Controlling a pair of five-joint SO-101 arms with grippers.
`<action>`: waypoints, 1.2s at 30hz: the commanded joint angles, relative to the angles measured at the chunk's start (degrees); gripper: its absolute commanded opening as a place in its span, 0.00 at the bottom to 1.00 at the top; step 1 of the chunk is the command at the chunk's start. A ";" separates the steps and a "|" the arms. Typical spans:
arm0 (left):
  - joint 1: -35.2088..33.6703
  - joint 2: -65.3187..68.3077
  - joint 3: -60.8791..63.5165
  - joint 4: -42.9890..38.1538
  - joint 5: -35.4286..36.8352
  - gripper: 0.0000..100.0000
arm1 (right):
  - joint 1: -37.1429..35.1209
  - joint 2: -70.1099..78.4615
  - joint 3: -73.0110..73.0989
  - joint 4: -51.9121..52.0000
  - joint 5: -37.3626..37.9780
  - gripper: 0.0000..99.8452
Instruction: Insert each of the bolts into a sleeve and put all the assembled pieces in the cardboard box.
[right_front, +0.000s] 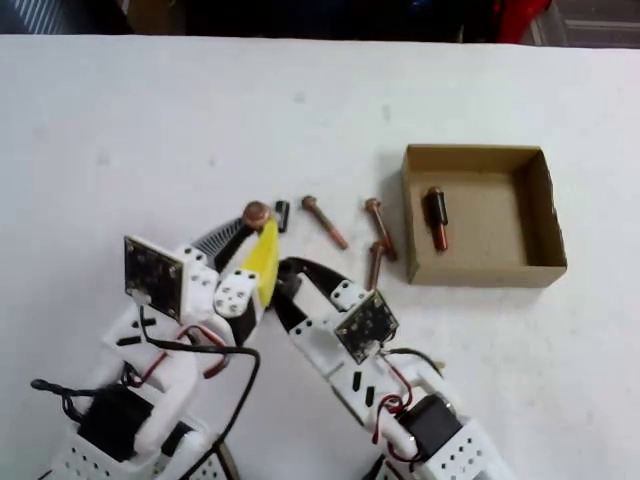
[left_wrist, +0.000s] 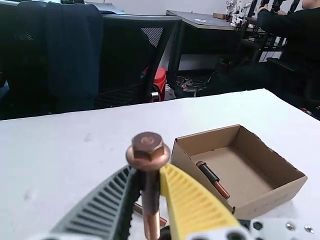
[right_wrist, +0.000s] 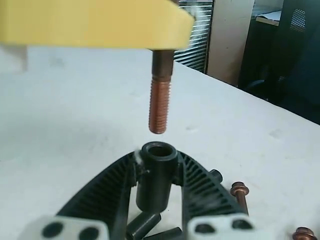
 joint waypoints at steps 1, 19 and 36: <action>2.33 -0.92 -4.04 -2.81 0.53 0.02 | -0.48 -0.75 0.44 -0.48 0.79 0.02; 2.42 3.47 -4.40 -2.73 3.08 0.02 | -0.48 -0.75 0.44 -0.48 0.79 0.02; 4.35 3.38 -5.54 1.14 3.43 0.02 | -0.31 -0.75 0.44 -0.57 0.79 0.02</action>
